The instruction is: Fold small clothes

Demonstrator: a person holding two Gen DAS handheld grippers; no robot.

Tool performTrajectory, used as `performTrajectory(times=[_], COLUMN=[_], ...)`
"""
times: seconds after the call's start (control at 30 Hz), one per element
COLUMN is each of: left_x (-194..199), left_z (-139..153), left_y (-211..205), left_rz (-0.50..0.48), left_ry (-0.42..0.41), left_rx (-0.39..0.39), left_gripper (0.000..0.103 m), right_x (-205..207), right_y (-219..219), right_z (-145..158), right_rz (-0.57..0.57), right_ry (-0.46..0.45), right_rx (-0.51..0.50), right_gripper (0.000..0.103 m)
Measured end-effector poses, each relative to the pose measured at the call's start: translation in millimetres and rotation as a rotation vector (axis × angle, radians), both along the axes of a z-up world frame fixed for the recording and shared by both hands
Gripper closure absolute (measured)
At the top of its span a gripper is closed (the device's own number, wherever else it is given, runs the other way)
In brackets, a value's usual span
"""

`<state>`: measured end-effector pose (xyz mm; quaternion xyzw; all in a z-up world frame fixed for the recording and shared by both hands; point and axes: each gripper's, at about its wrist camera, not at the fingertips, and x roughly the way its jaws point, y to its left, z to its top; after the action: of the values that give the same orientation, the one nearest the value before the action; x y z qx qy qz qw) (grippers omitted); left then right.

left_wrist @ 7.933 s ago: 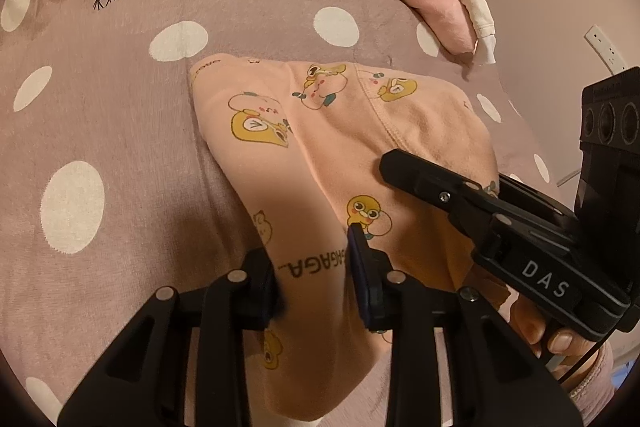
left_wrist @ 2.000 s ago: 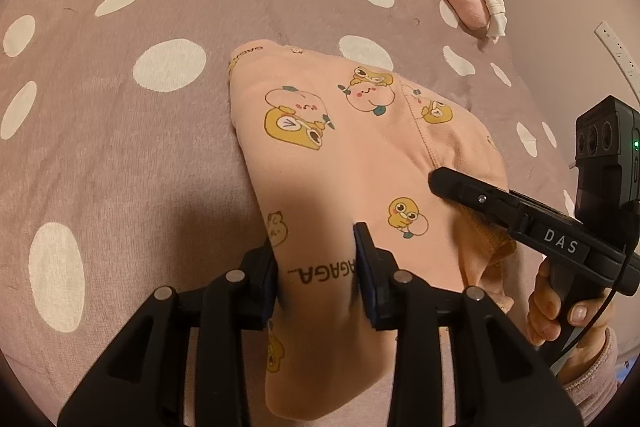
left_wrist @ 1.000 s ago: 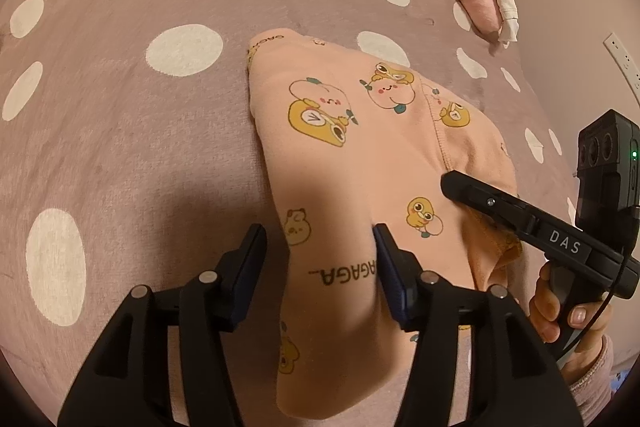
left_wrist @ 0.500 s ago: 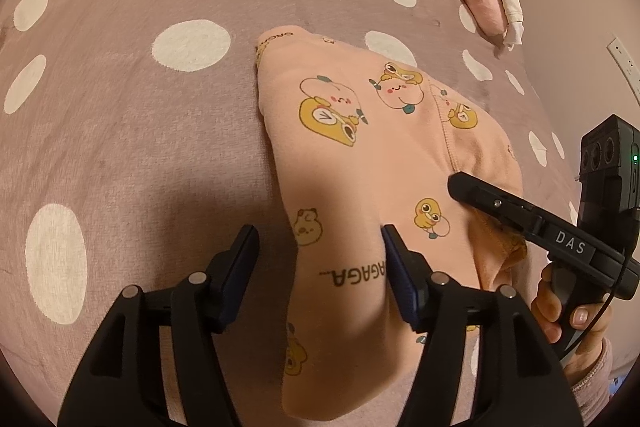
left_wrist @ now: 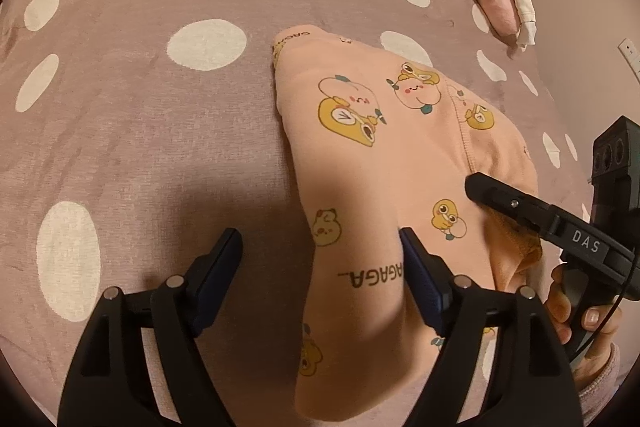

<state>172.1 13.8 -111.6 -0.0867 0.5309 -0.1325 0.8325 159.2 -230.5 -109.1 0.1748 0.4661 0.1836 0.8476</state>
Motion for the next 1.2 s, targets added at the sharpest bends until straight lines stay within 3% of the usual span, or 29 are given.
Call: performTrajectory(times=[0.27,0.73,0.9,1.2], left_x=[-1,-6,-8,-14], left_z=[-2,-1,0,2], left_y=[5,8,9,14], left_rz=[0.031,0.051,0.062,0.073], left_ry=[0.003,0.005,0.003,0.006], left_rx=[0.034,0.07,0.092,0.109], left_gripper=[0.008,0.001,0.0,0.0], right_x=[1,1,0,-2], right_y=[-3,-5,-4,-7], right_z=[0,0,3,4], right_rz=[-0.015,-0.031,-0.056,-0.073], right_ry=[0.012,0.022,0.02,0.021], right_rx=[0.004,0.007,-0.047,-0.072], right_gripper=[0.053,0.05,0.036,0.035])
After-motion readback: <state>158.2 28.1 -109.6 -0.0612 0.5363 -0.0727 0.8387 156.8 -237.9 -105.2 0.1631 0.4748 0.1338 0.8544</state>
